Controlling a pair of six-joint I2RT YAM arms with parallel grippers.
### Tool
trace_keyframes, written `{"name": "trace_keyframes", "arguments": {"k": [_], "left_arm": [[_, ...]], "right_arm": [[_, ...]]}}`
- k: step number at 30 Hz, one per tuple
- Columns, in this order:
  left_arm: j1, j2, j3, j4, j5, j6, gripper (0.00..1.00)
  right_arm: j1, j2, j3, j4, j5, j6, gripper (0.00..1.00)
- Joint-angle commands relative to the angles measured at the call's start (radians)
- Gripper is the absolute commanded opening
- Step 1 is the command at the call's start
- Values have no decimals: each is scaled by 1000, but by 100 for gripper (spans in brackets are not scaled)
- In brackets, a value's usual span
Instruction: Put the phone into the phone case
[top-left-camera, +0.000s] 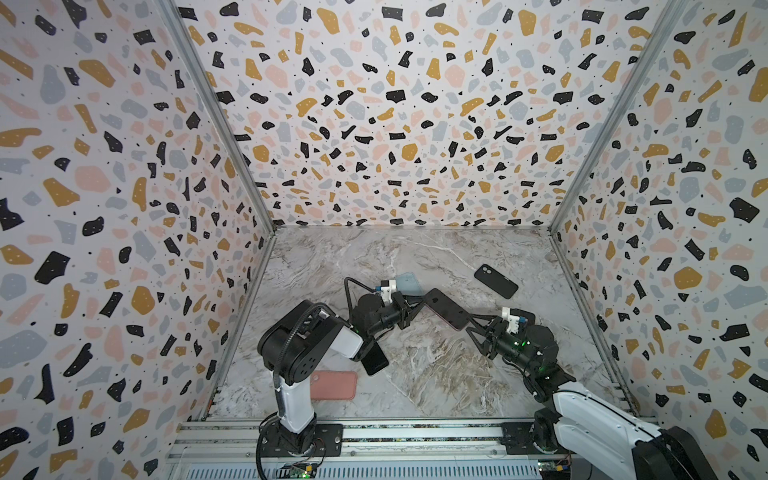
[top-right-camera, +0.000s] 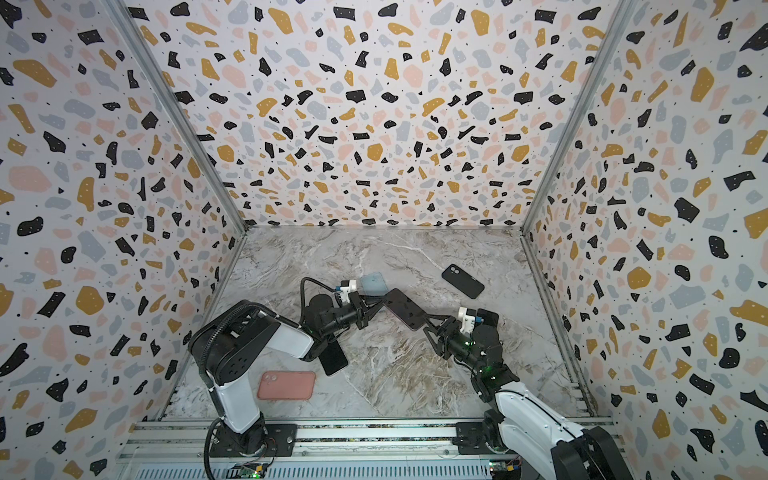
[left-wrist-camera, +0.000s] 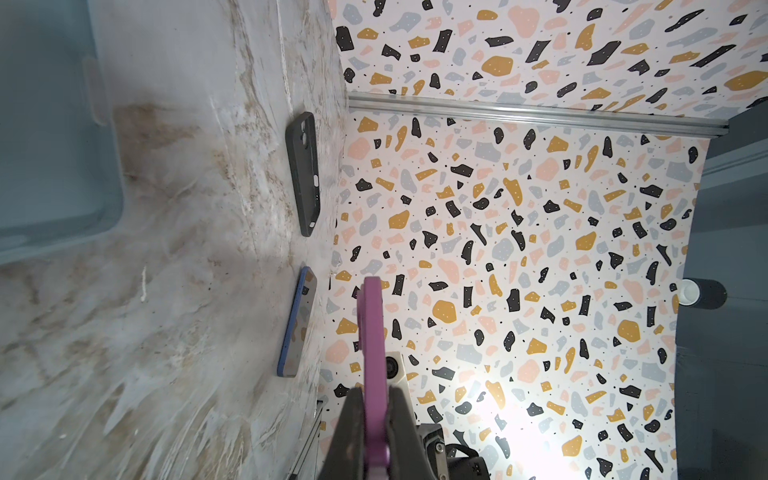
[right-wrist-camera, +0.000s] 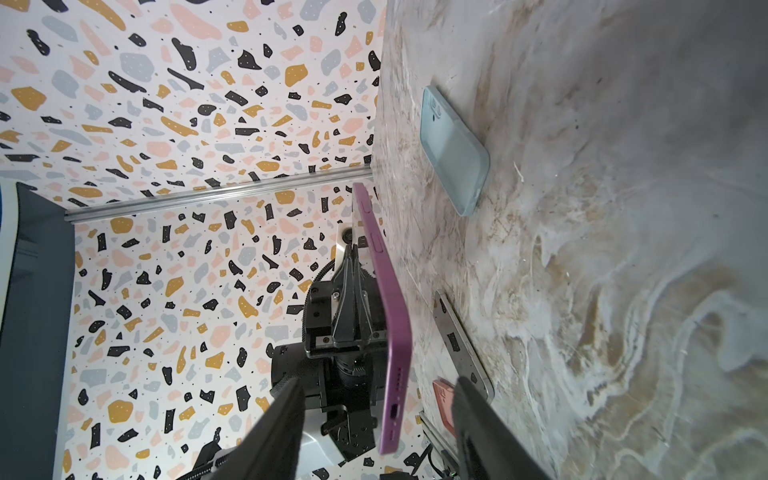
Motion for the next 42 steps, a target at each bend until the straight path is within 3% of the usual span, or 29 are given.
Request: {"name": "trace_keyframes", "arguments": {"k": [1, 6, 12, 25, 33, 34, 37, 40, 42], "left_arm": [[-10, 5, 34, 157, -1, -42, 0], [-16, 13, 32, 173, 0, -52, 0], [-20, 27, 30, 207, 2, -74, 0], [-23, 32, 26, 217, 5, -86, 0], [-26, 25, 24, 205, 11, -72, 0], [-26, 22, 24, 204, 15, -67, 5], [-21, 4, 27, 149, 32, -17, 37], [4, -29, 41, -5, 58, 89, 53], [25, -55, 74, -164, 73, 196, 58]], "right_arm": [[-3, 22, 6, 107, -2, 9, 50], [-2, 43, -3, 134, 5, 4, 35], [-3, 55, -2, 147, 14, 2, 25], [-2, 66, 0, 166, 8, 4, 8], [-4, 39, 1, 137, 17, 5, 3], [-6, 31, 1, 128, 20, 5, 3], [-14, 12, 3, 93, 29, 0, 1], [-26, -5, 16, 35, 27, -21, 0], [-33, -6, 38, -1, 13, -53, 0]]}}
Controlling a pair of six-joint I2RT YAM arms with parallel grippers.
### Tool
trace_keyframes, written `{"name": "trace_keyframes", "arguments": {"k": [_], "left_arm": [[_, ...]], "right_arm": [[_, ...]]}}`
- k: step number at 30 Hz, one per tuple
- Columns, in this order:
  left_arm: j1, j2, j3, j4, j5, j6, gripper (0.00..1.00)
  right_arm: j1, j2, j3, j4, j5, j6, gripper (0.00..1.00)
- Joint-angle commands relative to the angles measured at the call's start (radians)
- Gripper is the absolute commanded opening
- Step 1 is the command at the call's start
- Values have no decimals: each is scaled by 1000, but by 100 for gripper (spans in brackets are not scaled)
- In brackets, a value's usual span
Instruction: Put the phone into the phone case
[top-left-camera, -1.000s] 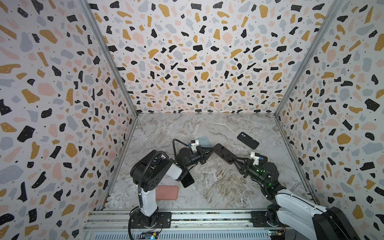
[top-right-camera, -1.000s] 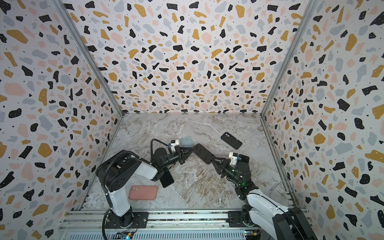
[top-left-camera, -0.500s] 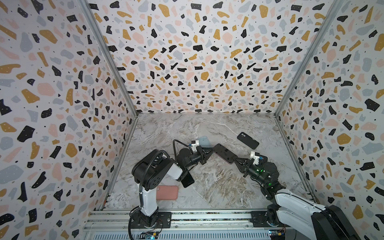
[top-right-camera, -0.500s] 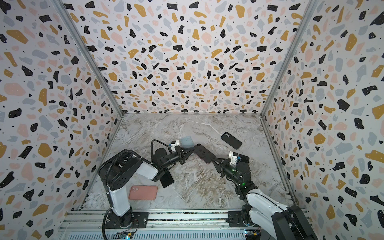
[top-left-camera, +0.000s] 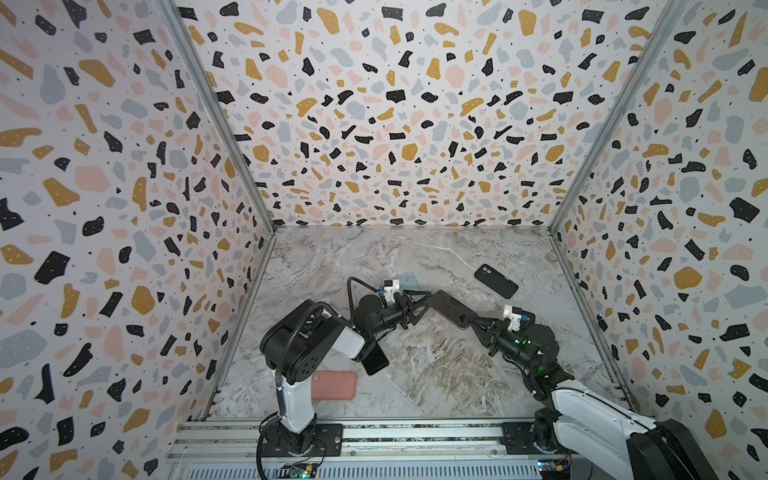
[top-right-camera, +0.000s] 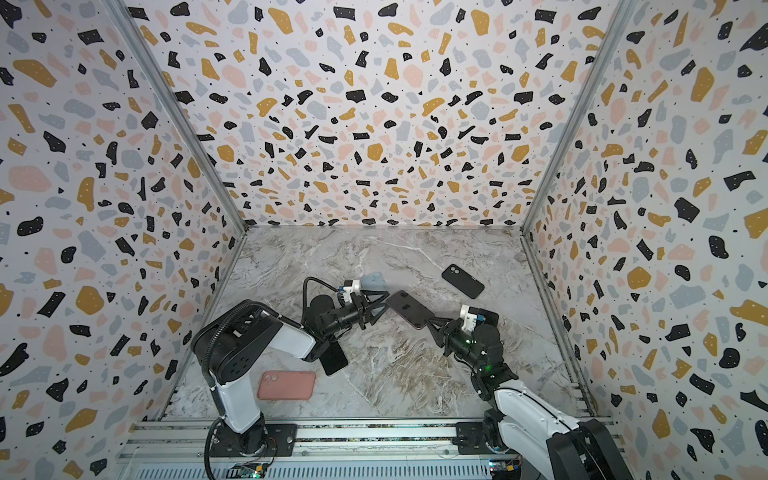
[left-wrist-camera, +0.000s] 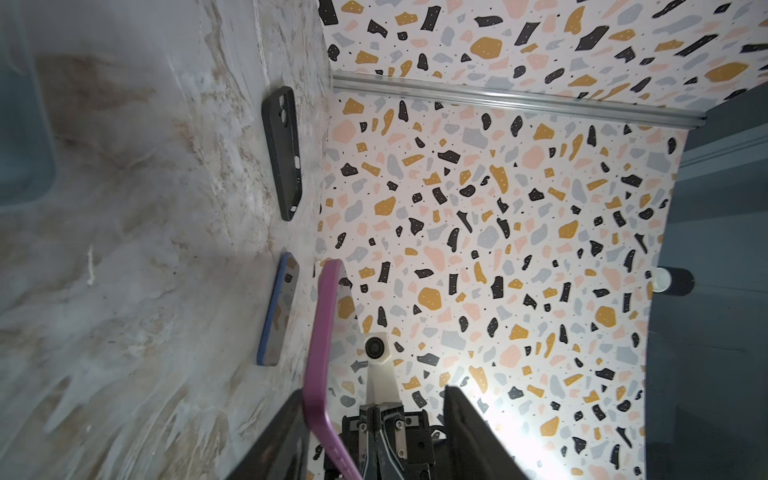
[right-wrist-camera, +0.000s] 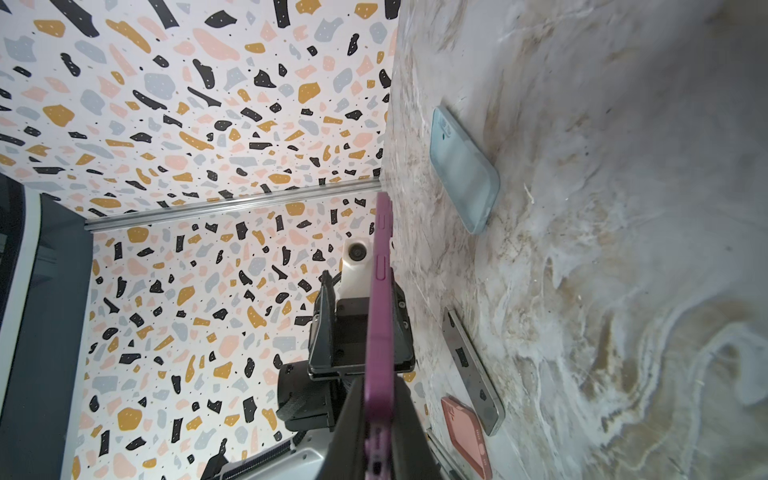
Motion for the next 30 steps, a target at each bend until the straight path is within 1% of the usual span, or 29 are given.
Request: {"name": "trace_keyframes", "arguments": {"k": [1, 2, 5, 8, 11, 16, 20, 24, 26, 30], "left_arm": [[36, -64, 77, -249, 49, 224, 61], [46, -80, 112, -375, 47, 310, 63], [74, -98, 260, -799, -2, 601, 66], [100, -51, 437, -1156, -86, 843, 67], [124, 30, 598, -1357, -151, 988, 67], [141, 165, 820, -1585, -249, 1173, 68], [149, 249, 957, -1681, -300, 1271, 69], [161, 321, 1068, -1742, -353, 1324, 71], [173, 350, 1126, -1767, -332, 1336, 71], [177, 392, 1217, -1785, -343, 1373, 74]], "right_arm": [[-12, -20, 45, -34, -15, -55, 0], [-16, -17, 47, -33, -19, -56, 0], [-28, 1, 48, -29, -38, -63, 0], [-37, 34, 59, -36, -70, -88, 0], [-42, 88, 95, -59, -121, -145, 0], [-46, 175, 145, -75, -199, -221, 0], [-46, 189, 163, -106, -222, -278, 0], [-45, 176, 175, -161, -225, -332, 0], [-45, 162, 189, -214, -217, -369, 0], [-45, 138, 204, -276, -196, -417, 0]]}}
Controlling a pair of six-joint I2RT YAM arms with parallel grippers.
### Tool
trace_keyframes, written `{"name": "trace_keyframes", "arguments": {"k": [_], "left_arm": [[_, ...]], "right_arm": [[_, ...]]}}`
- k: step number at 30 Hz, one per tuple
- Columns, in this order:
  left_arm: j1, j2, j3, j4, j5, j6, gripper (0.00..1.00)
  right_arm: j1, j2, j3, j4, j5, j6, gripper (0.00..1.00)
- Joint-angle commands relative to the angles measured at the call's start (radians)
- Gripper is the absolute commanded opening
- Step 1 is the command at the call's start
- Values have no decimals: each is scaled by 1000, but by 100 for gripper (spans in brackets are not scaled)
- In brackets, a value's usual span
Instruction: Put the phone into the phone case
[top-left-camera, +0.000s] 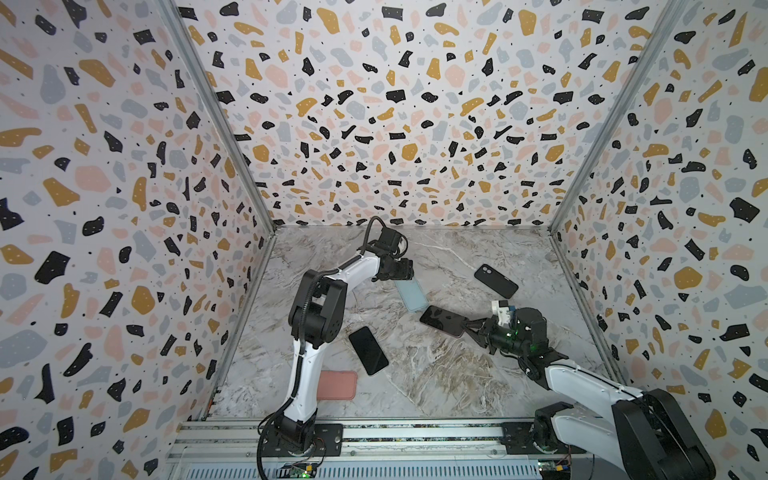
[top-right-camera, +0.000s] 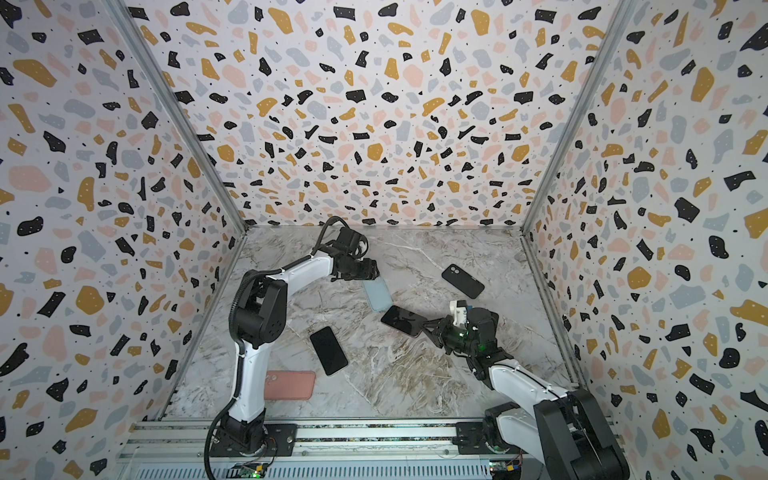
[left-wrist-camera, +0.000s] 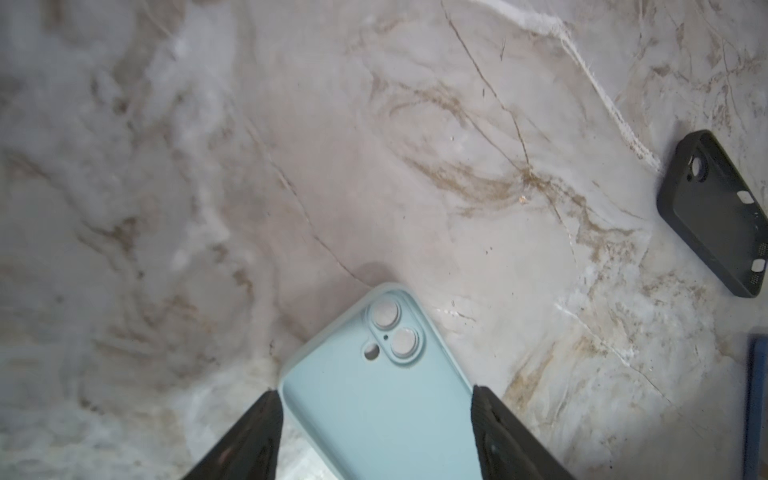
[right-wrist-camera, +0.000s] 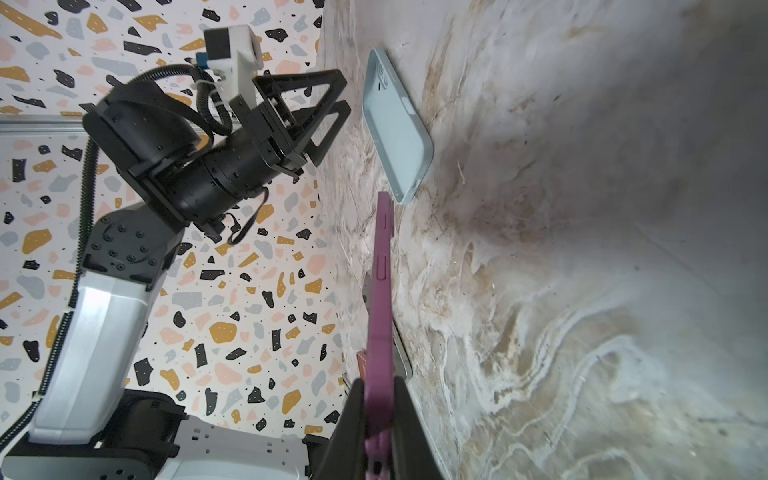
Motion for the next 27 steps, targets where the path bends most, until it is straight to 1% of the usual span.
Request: {"name": "trace_keyframes", "arguments": {"k": [1, 5, 8, 12, 16, 19, 22, 27], "left_arm": [[8, 32, 91, -58, -24, 81, 74], [8, 119, 197, -115, -11, 119, 74], [9, 160, 239, -142, 25, 136, 74], [8, 159, 216, -128, 52, 136, 75], [9, 158, 209, -132, 33, 136, 75], [6, 147, 185, -124, 45, 136, 75], [4, 134, 161, -109, 52, 131, 73], [4, 130, 164, -117, 57, 131, 69]], "right_arm": [[-3, -40, 55, -38, -3, -78, 0], [-3, -43, 62, -57, -3, -90, 0], [-3, -47, 70, -72, -5, -99, 0], [-3, -65, 80, -106, 6, -116, 0], [-3, -60, 89, -117, 1, -128, 0], [-3, -50, 95, -131, -10, -135, 0], [-3, -49, 94, -129, -15, -135, 0], [-3, -51, 94, -135, -29, -136, 0]]}}
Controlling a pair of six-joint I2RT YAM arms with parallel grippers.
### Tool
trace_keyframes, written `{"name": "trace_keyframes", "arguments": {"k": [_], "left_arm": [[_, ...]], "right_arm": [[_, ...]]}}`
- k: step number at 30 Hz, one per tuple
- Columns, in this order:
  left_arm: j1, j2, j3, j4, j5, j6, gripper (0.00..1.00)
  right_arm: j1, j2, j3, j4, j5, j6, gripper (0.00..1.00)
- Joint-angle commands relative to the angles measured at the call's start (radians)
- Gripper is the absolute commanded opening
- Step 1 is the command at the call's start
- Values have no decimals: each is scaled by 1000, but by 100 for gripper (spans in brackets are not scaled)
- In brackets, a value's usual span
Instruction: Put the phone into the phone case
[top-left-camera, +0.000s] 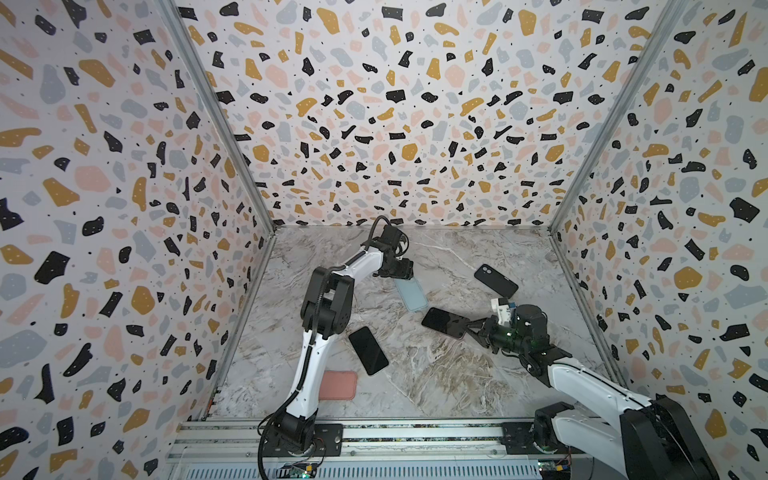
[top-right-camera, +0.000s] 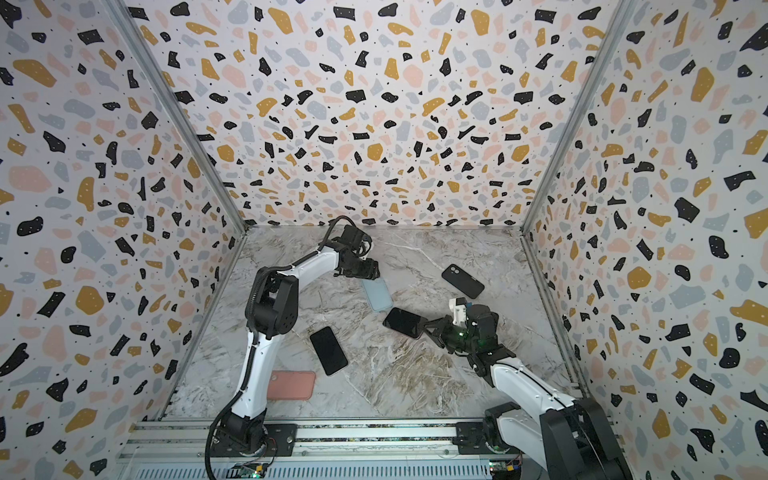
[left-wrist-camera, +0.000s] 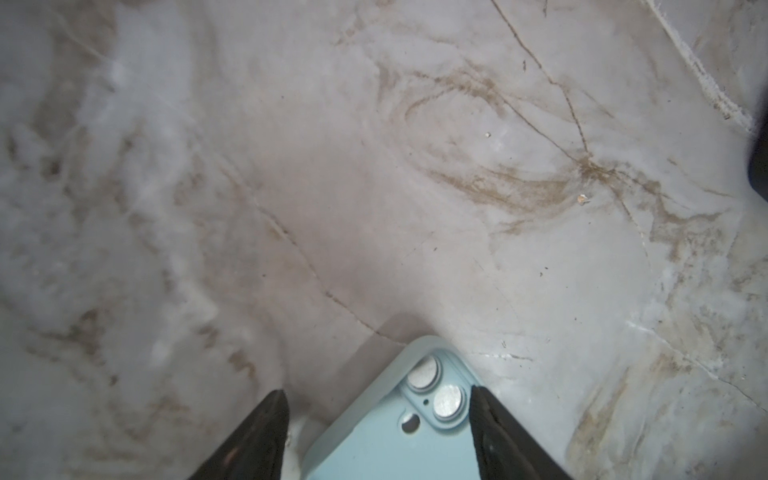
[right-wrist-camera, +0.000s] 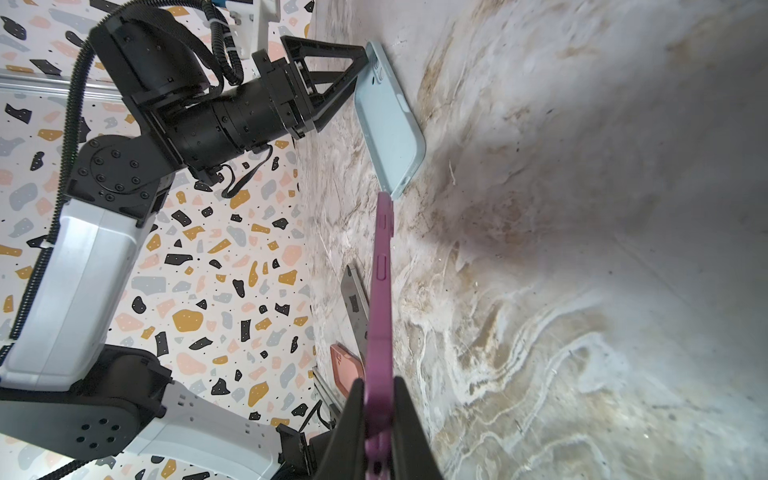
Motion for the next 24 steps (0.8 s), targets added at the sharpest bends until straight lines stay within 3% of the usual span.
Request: {"name": "trace_keyframes", "arguments": {"k": [1, 17, 24], "left_arm": [[-6, -33, -18, -14, 26, 6, 69], [-33, -178, -265, 97, 60, -41, 66], [-73, -260, -427, 142, 63, -45, 58]], "right_arm": [[-4, -17, 46, 13, -34, -21, 0], [-3, -29, 61, -46, -35, -77, 0], [-4, -23, 70, -37, -51, -86, 0]]}}
